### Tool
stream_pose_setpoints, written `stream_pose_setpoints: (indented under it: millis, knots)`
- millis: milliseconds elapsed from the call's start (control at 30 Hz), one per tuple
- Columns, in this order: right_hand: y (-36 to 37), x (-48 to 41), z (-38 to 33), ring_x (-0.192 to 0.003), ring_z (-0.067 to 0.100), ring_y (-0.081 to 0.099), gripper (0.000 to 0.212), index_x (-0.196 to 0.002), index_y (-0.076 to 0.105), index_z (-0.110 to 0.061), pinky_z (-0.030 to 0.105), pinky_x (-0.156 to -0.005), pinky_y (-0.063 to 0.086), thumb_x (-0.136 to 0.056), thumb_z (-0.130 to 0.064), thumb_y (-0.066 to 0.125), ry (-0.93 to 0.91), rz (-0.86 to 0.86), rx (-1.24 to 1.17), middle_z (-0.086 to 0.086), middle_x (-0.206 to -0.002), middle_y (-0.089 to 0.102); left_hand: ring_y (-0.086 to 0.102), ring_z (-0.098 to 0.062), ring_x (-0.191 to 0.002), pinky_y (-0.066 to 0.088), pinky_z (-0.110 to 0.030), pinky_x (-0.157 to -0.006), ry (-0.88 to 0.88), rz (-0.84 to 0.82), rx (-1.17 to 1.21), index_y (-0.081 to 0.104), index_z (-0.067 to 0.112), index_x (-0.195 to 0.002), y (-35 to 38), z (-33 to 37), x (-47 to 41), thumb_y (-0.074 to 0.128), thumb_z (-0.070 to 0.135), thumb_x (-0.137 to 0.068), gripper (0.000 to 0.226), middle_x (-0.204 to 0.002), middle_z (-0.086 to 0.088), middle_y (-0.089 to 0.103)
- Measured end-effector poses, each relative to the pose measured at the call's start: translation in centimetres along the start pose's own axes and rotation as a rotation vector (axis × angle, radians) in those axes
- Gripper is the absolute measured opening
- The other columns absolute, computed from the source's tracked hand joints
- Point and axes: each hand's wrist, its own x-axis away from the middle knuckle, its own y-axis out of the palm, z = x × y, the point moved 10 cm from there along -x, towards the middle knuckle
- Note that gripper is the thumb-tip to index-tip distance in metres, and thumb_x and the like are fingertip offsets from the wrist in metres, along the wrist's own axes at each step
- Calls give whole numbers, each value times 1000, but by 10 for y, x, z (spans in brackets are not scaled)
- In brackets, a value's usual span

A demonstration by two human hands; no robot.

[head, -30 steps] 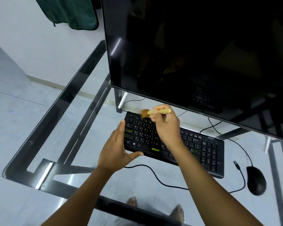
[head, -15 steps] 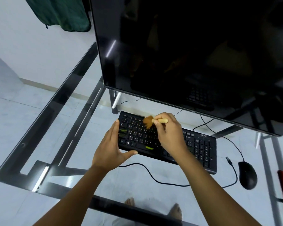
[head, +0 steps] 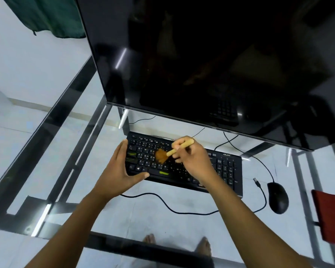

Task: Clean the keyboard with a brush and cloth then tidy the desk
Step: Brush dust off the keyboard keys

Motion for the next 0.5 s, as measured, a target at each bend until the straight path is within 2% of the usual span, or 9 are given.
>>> stream_pose_setpoints:
  millis: [67,100,133,233,267,333,400,433,500]
  knots:
    - [-30,0,-9,-80,10,63,22,-82,61,-31,26,-73,51,-96,-16,54,-84,204,123,-14,-80,66,34,0,-134,36,-28,-107,-36,-14,-29,13,45,-145,4,-3,-1,80,54,-66,105,-146,19,28]
    - [-43,0,-9,-82,9,63,24,-81,60,-32,23,-74,50,-96,-14,54,-92,275,96,-14,-82,67,31,-6,-138,36,-36,-111,-63,-15,-58,10,40,-149,6,-9,-1,77,62,-64,111,-151,14,24]
    - [-47,-1,-5,-83,10,65,21,-84,61,-28,23,-77,52,-96,-13,54,-75,279,0,-10,-86,69,26,-11,-143,34,-42,-113,-92,-15,-94,5,35,-151,8,-14,-1,74,69,-61,118,-156,10,18]
    - [-25,-1,11,-85,18,68,13,-92,63,-16,36,-84,58,-98,-14,52,55,67,-136,5,-94,71,12,-20,-147,24,-46,-117,-123,-4,-250,0,26,-153,12,-11,1,61,81,-58,126,-161,3,5]
    - [-24,-1,16,-83,20,69,14,-91,63,-19,37,-82,58,-98,-16,52,51,58,-77,3,-92,71,8,-22,-147,20,-48,-118,-94,6,-316,1,22,-153,13,-3,0,57,82,-59,125,-161,0,4]
    - [-43,1,14,-79,22,67,13,-89,62,-24,31,-74,56,-97,-19,54,-32,192,73,-4,-87,70,2,-22,-148,9,-48,-120,-9,15,-414,4,16,-153,20,13,-2,51,82,-63,121,-162,-3,3]
    - [-63,6,10,-80,20,67,9,-93,62,-21,25,-73,53,-97,-21,54,-96,321,66,-3,-88,70,-2,-19,-149,6,-47,-120,40,6,-475,5,13,-153,28,22,-8,48,82,-67,119,-162,-4,3]
    - [-63,6,15,-82,19,68,9,-96,63,-18,27,-77,56,-97,-21,55,-69,304,-24,-1,-89,71,-3,-17,-149,7,-48,-120,59,-7,-496,6,12,-154,32,25,-10,48,81,-69,117,-162,-4,4]
    - [-45,6,23,-83,20,70,12,-98,63,-12,38,-83,58,-97,-19,54,14,140,-137,5,-91,72,-9,-11,-148,5,-47,-121,96,-51,-516,5,13,-154,45,33,-14,49,79,-72,114,-162,0,1]
